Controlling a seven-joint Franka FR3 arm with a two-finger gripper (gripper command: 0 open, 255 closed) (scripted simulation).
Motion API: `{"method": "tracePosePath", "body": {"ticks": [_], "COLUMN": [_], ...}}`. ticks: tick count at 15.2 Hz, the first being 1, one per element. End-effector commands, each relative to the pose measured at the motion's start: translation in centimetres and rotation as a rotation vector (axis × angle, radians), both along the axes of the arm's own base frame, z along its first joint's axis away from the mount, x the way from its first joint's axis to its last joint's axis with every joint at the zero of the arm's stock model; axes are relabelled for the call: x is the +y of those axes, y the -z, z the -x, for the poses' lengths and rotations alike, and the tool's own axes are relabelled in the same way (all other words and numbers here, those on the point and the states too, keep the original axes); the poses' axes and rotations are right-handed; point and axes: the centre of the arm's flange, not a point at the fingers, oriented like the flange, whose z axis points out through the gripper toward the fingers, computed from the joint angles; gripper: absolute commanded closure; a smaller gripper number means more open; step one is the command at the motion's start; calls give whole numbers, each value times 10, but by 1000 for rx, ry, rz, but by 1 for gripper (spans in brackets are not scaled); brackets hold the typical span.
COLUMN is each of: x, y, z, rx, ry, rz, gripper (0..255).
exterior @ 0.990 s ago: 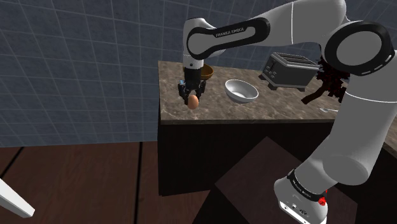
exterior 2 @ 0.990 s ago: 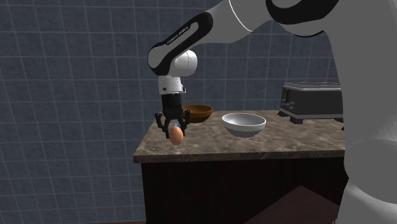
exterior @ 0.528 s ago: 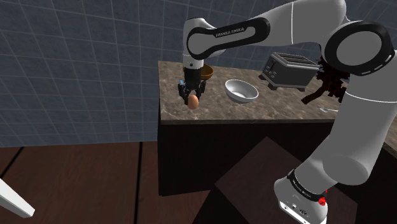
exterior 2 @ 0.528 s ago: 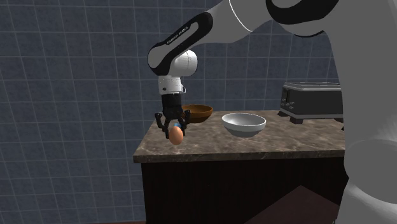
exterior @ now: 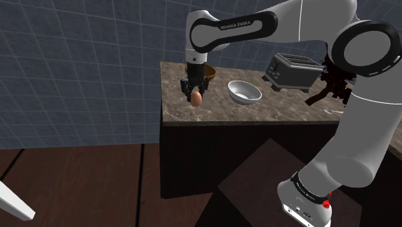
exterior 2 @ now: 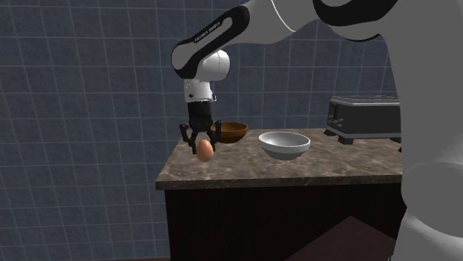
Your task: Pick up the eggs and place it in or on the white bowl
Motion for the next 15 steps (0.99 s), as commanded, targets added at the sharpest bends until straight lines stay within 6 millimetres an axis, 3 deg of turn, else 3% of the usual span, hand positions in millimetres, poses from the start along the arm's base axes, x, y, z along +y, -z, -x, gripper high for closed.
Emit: {"method": "tracePosePath", "body": {"ticks": [1, 15], "x": [-1, -1], "y": [-12, -85], "z": [2, 2], "rx": [0, 0], "ry": [0, 0], "rz": [0, 0], "gripper": [255, 255]}}
